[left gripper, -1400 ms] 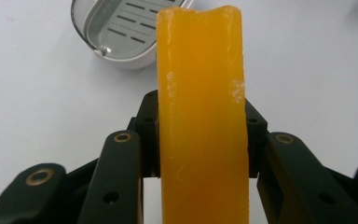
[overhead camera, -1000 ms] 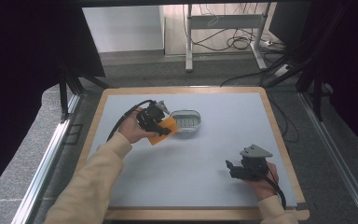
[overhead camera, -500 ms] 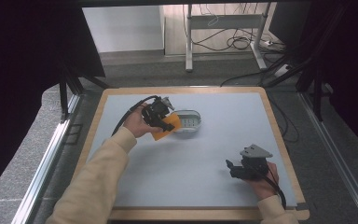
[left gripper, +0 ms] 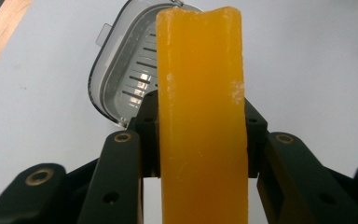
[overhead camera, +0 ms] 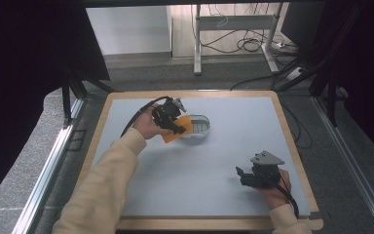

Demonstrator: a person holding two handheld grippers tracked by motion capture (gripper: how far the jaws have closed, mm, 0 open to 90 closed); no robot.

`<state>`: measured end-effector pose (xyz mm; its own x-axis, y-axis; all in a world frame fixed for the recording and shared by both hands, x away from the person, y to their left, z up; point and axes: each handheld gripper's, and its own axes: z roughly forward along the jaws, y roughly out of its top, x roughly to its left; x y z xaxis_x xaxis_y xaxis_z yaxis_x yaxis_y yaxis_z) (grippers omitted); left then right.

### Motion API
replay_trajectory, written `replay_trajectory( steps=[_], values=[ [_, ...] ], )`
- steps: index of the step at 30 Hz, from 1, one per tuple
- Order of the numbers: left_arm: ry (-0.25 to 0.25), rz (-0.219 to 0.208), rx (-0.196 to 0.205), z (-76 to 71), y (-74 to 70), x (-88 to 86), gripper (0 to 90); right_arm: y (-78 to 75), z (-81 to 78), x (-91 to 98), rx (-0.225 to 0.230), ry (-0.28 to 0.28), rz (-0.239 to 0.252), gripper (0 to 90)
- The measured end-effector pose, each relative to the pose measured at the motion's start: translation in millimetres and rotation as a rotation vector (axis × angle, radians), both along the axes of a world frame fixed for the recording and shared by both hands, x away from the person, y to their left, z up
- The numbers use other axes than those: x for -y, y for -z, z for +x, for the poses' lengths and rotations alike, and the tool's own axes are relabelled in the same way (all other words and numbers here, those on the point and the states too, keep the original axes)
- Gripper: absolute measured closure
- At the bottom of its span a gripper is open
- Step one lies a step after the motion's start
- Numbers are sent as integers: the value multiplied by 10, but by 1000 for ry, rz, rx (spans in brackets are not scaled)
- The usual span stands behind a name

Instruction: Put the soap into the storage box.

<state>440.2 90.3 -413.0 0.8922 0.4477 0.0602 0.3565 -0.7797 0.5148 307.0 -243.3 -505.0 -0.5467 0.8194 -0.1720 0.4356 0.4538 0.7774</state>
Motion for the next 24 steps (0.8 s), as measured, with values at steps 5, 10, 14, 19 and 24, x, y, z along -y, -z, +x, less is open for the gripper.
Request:
replay_trajectory(
  steps=[5, 10, 14, 19, 24],
  values=[
    [16, 10, 2, 68, -3, 48, 625, -2, -1, 4, 1, 2, 0, 151],
    [25, 13, 10, 133, -15, 82, 625, 0, 4, 13, 1, 2, 0, 151],
    [30, 8, 6, 169, -21, 103, 625, 1, 2, 10, 1, -2, -1, 151],
    [45, 14, 8, 240, -31, 154, 625, 1, -2, 7, -1, -6, 4, 151],
    [59, 25, 9, 301, -25, 207, 625, 4, -5, -3, 4, -16, 2, 151]
  ],
)
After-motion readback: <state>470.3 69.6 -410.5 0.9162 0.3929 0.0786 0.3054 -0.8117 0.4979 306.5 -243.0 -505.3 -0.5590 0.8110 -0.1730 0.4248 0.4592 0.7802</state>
